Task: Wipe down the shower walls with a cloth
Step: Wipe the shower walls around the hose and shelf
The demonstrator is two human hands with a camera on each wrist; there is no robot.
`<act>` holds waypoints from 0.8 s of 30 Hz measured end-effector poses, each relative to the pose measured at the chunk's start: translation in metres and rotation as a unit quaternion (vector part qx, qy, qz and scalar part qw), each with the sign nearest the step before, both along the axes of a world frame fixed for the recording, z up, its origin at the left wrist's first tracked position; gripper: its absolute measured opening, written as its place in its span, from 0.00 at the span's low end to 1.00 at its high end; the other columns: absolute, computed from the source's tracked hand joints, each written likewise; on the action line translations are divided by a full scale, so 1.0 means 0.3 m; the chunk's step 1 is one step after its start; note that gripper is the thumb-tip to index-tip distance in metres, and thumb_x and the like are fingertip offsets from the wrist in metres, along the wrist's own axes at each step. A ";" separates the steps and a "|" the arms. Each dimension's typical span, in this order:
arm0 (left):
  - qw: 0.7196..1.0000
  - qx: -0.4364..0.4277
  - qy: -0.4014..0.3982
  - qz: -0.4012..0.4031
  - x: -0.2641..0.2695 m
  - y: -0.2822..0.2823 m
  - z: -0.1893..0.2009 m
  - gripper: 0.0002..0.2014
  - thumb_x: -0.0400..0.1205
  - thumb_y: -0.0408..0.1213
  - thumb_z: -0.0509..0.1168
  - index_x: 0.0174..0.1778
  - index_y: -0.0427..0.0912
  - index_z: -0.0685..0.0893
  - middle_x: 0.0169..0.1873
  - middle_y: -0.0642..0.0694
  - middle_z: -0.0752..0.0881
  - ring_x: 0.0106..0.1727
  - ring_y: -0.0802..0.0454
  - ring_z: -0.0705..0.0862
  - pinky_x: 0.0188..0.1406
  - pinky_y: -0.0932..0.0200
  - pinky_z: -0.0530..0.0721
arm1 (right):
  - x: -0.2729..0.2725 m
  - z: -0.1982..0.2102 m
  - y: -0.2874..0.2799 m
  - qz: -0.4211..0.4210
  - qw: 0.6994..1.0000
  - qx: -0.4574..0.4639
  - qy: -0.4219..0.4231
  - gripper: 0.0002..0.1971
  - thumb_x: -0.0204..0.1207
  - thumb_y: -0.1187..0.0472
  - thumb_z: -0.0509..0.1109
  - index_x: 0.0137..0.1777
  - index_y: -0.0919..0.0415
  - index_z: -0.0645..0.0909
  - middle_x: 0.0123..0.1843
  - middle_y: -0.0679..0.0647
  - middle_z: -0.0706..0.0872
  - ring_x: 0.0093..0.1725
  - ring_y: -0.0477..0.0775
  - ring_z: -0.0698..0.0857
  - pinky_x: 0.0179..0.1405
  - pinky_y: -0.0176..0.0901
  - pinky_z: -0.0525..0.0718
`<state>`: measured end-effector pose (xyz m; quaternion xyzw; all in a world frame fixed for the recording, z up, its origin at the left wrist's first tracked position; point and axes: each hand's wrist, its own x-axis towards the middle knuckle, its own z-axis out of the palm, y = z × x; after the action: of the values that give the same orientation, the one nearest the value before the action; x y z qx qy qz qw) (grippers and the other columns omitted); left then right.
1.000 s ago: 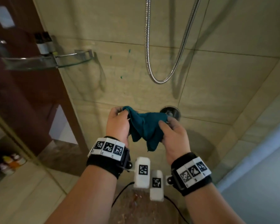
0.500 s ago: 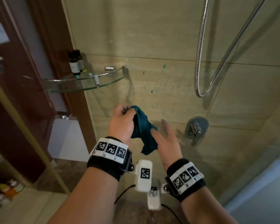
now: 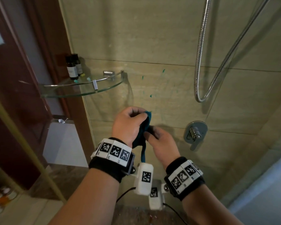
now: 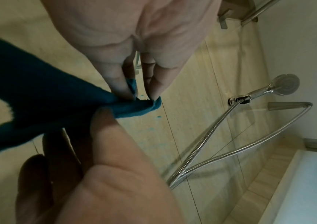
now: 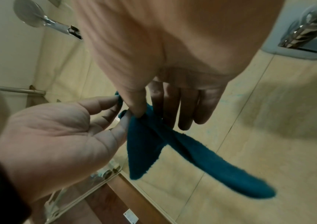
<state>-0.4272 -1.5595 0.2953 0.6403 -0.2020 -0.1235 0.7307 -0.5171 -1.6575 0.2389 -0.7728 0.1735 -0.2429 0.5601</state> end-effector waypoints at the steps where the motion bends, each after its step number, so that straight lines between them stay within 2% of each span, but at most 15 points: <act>1: 1.000 0.003 -0.009 -0.001 -0.004 -0.007 -0.003 0.06 0.72 0.37 0.76 0.39 0.55 0.93 0.42 0.46 0.93 0.52 0.40 0.93 0.61 0.38 0.91 | -0.002 -0.004 -0.011 -0.009 1.000 -0.011 0.007 0.08 0.84 0.56 0.71 0.60 0.48 0.89 0.52 0.42 0.93 0.54 0.43 0.90 0.63 0.58 0.87; 5: 0.999 0.023 -0.034 0.007 0.007 -0.028 -0.034 0.08 0.75 0.33 0.77 0.42 0.52 0.93 0.39 0.52 0.91 0.48 0.48 0.91 0.55 0.48 0.91 | -0.011 -0.017 -0.038 -0.046 0.999 0.026 0.013 0.09 0.84 0.57 0.67 0.45 0.49 0.87 0.41 0.47 0.91 0.46 0.51 0.89 0.56 0.66 0.88; 7: 0.999 0.018 -0.040 0.019 0.006 -0.028 -0.037 0.10 0.80 0.27 0.75 0.47 0.49 0.92 0.42 0.50 0.91 0.47 0.54 0.90 0.46 0.62 0.89 | -0.012 -0.022 -0.044 -0.057 0.996 0.074 0.007 0.08 0.81 0.52 0.67 0.45 0.50 0.86 0.42 0.53 0.91 0.47 0.61 0.90 0.56 0.72 0.88; 9: 0.997 0.036 -0.054 0.036 0.016 -0.023 -0.045 0.11 0.82 0.30 0.74 0.55 0.51 0.90 0.43 0.53 0.88 0.41 0.70 0.86 0.35 0.74 0.83 | -0.008 -0.029 -0.049 -0.065 0.987 0.147 0.001 0.09 0.78 0.50 0.68 0.46 0.52 0.86 0.47 0.61 0.91 0.52 0.69 0.89 0.59 0.73 0.87; 10: 0.996 0.052 -0.062 0.043 0.012 -0.017 -0.048 0.12 0.83 0.33 0.74 0.59 0.53 0.89 0.41 0.57 0.86 0.36 0.75 0.85 0.34 0.73 0.84 | -0.007 -0.032 -0.052 -0.066 0.981 0.184 -0.004 0.09 0.78 0.50 0.68 0.45 0.53 0.86 0.47 0.62 0.91 0.52 0.71 0.89 0.59 0.71 0.87; 11: 0.995 0.061 -0.065 0.052 0.012 -0.013 -0.053 0.13 0.82 0.37 0.74 0.60 0.56 0.88 0.41 0.59 0.85 0.36 0.74 0.86 0.40 0.69 0.88 | -0.005 -0.034 -0.055 -0.068 0.974 0.215 -0.011 0.08 0.78 0.51 0.68 0.44 0.54 0.85 0.45 0.62 0.90 0.50 0.70 0.89 0.56 0.67 0.87; 12: 0.994 0.071 -0.059 0.062 0.012 -0.012 -0.057 0.13 0.80 0.42 0.75 0.59 0.60 0.88 0.46 0.57 0.88 0.43 0.66 0.90 0.51 0.57 0.92 | -0.004 -0.034 -0.058 -0.068 0.968 0.242 -0.020 0.08 0.80 0.54 0.68 0.44 0.55 0.84 0.44 0.61 0.89 0.48 0.68 0.88 0.51 0.62 0.86; 14: 0.989 0.121 -0.054 0.062 0.009 -0.012 -0.057 0.15 0.73 0.53 0.75 0.56 0.66 0.88 0.68 0.47 0.87 0.65 0.43 0.89 0.67 0.41 0.87 | -0.002 -0.034 -0.067 -0.064 0.958 0.277 -0.037 0.07 0.83 0.59 0.67 0.47 0.58 0.84 0.43 0.62 0.87 0.46 0.64 0.85 0.47 0.57 0.82; 16: 0.984 0.155 -0.064 0.050 0.004 -0.007 -0.063 0.13 0.76 0.51 0.76 0.56 0.64 0.88 0.85 0.51 0.72 0.80 0.45 0.78 0.77 0.49 0.77 | 0.000 -0.028 -0.075 -0.053 0.953 0.293 -0.048 0.08 0.86 0.63 0.65 0.49 0.60 0.85 0.44 0.63 0.87 0.47 0.62 0.85 0.47 0.55 0.82; 17: 0.983 0.168 -0.068 0.043 0.007 -0.003 -0.073 0.12 0.79 0.47 0.76 0.58 0.62 0.88 0.87 0.53 0.67 0.82 0.52 0.74 0.74 0.59 0.74 | 0.000 -0.021 -0.078 -0.046 0.952 0.299 -0.049 0.09 0.87 0.64 0.63 0.50 0.61 0.85 0.45 0.63 0.88 0.47 0.62 0.86 0.48 0.55 0.83; 18: 0.980 0.176 -0.082 0.032 0.013 0.003 -0.083 0.13 0.81 0.43 0.76 0.60 0.60 0.88 0.86 0.55 0.67 0.79 0.62 0.76 0.67 0.67 0.73 | 0.001 -0.017 -0.081 -0.039 0.950 0.305 -0.049 0.10 0.88 0.65 0.62 0.52 0.63 0.85 0.47 0.65 0.89 0.48 0.63 0.87 0.49 0.56 0.84; 20: 0.979 0.186 -0.087 -0.012 0.016 0.008 -0.093 0.18 0.82 0.41 0.77 0.67 0.56 0.87 0.79 0.57 0.75 0.59 0.81 0.81 0.53 0.79 0.74 | 0.008 -0.016 -0.088 -0.031 0.948 0.314 -0.046 0.11 0.89 0.65 0.60 0.58 0.65 0.84 0.53 0.69 0.91 0.53 0.67 0.89 0.56 0.63 0.87; 21: 0.977 0.192 -0.076 -0.045 0.018 0.007 -0.099 0.24 0.80 0.43 0.79 0.73 0.55 0.85 0.76 0.56 0.79 0.58 0.81 0.82 0.55 0.79 0.76 | 0.013 -0.014 -0.090 -0.035 0.946 0.319 -0.048 0.11 0.89 0.64 0.61 0.60 0.65 0.84 0.55 0.71 0.90 0.53 0.69 0.88 0.58 0.65 0.86; 23: 0.974 0.194 -0.048 -0.109 0.023 0.004 -0.115 0.40 0.73 0.46 0.82 0.82 0.57 0.76 0.74 0.55 0.82 0.70 0.64 0.83 0.74 0.60 0.80 | 0.026 -0.011 -0.095 -0.050 0.942 0.326 -0.057 0.11 0.89 0.63 0.61 0.61 0.65 0.84 0.48 0.72 0.85 0.47 0.67 0.84 0.50 0.61 0.84; 24: 0.970 0.197 -0.037 -0.136 0.022 0.005 -0.117 0.45 0.71 0.46 0.82 0.85 0.57 0.73 0.73 0.55 0.82 0.72 0.58 0.84 0.76 0.52 0.81 | 0.034 -0.006 -0.099 -0.057 0.940 0.330 -0.061 0.10 0.89 0.63 0.62 0.60 0.64 0.83 0.44 0.69 0.82 0.43 0.64 0.81 0.44 0.56 0.81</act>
<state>-0.4205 -1.5581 0.2601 0.7420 -0.2863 -0.2354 0.5587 -0.5069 -1.6873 0.2370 -0.5167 0.2531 -0.2502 0.7787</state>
